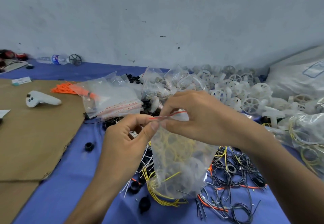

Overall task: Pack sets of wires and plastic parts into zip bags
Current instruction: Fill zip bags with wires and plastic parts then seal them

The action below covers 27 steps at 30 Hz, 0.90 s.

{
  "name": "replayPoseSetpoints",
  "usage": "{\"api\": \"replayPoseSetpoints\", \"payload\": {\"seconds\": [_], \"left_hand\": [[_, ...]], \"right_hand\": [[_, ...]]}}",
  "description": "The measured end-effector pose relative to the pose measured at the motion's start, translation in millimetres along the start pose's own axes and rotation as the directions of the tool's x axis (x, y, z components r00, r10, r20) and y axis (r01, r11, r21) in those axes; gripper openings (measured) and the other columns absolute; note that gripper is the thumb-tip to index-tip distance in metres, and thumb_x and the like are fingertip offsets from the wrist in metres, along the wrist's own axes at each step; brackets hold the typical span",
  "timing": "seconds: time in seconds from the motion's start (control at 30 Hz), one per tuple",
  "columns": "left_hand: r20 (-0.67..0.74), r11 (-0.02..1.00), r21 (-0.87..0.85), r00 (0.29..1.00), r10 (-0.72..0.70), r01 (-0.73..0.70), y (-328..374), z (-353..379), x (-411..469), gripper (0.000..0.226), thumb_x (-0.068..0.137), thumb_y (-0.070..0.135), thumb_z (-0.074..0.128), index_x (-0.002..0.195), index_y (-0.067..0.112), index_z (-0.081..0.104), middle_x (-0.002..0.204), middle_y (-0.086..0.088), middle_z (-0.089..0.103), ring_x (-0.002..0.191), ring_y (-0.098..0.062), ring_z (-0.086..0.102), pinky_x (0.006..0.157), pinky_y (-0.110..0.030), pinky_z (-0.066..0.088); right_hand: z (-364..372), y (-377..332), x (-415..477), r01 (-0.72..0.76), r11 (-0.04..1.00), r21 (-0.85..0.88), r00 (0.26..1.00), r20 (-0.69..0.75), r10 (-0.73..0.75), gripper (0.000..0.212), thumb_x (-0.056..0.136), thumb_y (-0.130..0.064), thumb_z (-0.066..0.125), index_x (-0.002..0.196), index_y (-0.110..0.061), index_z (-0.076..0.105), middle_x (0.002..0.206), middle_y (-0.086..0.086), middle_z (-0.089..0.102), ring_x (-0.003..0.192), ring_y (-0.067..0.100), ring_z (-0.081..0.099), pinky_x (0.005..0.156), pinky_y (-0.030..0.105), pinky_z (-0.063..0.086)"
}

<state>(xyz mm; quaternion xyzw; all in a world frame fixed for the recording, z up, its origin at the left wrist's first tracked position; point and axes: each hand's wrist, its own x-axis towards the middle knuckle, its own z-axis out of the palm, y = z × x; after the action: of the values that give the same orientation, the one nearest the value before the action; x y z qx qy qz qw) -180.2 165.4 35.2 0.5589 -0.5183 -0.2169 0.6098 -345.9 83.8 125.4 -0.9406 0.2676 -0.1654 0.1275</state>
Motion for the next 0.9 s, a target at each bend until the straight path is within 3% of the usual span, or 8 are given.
{"api": "replayPoseSetpoints", "payload": {"seconds": [0.13, 0.27, 0.43, 0.6, 0.77, 0.9], "left_hand": [[0.007, 1.0, -0.005, 1.0, 0.003, -0.003, 2, -1, -1, 0.01, 0.081, 0.044, 0.069, 0.09, 0.041, 0.074, 0.075, -0.007, 0.066, 0.055, -0.006, 0.041, 0.048, -0.021, 0.034], [0.022, 1.0, -0.019, 1.0, 0.012, -0.012, 4, -1, -2, 0.011, 0.081, 0.042, 0.07, 0.09, 0.04, 0.075, 0.073, 0.003, 0.069, 0.055, -0.001, 0.044, 0.049, -0.016, 0.037], [0.031, 1.0, -0.002, 0.999, 0.009, -0.009, 6, 0, -6, 0.014, 0.08, 0.046, 0.07, 0.092, 0.04, 0.075, 0.077, -0.009, 0.067, 0.057, -0.015, 0.045, 0.049, -0.038, 0.037], [0.001, 1.0, 0.007, 1.0, 0.004, -0.004, 5, -3, -7, 0.011, 0.08, 0.044, 0.071, 0.089, 0.038, 0.074, 0.074, -0.01, 0.065, 0.052, -0.005, 0.042, 0.047, -0.022, 0.037], [0.004, 1.0, 0.026, 1.0, 0.006, -0.006, 5, -3, -9, 0.01, 0.078, 0.043, 0.071, 0.087, 0.038, 0.073, 0.076, -0.008, 0.066, 0.052, -0.006, 0.043, 0.047, -0.029, 0.039], [0.009, 0.999, 0.045, 0.999, 0.03, -0.031, 7, -3, -11, 0.01, 0.079, 0.044, 0.07, 0.087, 0.038, 0.073, 0.073, -0.001, 0.066, 0.048, -0.001, 0.039, 0.044, -0.022, 0.037]], "right_hand": [[3, -1, -1, -0.007, 0.999, 0.035, 1.0, -0.014, 0.008, 0.009, 0.085, -0.035, 0.066, 0.089, -0.028, 0.069, 0.086, -0.011, 0.068, 0.086, 0.01, 0.062, 0.08, 0.035, 0.048], [5, -3, -1, -0.011, 0.999, 0.053, 0.999, -0.03, 0.013, 0.009, 0.083, -0.035, 0.066, 0.085, -0.027, 0.067, 0.083, -0.011, 0.066, 0.083, 0.01, 0.061, 0.078, 0.036, 0.049], [7, -2, -4, 0.022, 0.996, 0.083, 1.0, -0.017, -0.021, 0.006, 0.085, -0.031, 0.066, 0.084, -0.024, 0.067, 0.08, -0.009, 0.064, 0.079, 0.015, 0.061, 0.074, 0.039, 0.049], [7, 2, -12, 0.011, 0.999, 0.038, 0.998, -0.061, -0.009, 0.007, 0.082, -0.032, 0.065, 0.086, -0.026, 0.067, 0.082, -0.01, 0.064, 0.079, 0.012, 0.059, 0.078, 0.037, 0.048], [10, 4, -21, 0.033, 0.999, -0.005, 0.993, -0.117, -0.033, 0.005, 0.081, -0.026, 0.067, 0.084, -0.023, 0.067, 0.079, -0.01, 0.061, 0.075, 0.011, 0.057, 0.072, 0.036, 0.048], [7, 9, -28, 0.002, 1.0, 0.01, 0.993, -0.115, -0.001, 0.005, 0.081, -0.03, 0.064, 0.083, -0.026, 0.066, 0.081, -0.011, 0.062, 0.079, 0.011, 0.059, 0.075, 0.038, 0.05]]}}
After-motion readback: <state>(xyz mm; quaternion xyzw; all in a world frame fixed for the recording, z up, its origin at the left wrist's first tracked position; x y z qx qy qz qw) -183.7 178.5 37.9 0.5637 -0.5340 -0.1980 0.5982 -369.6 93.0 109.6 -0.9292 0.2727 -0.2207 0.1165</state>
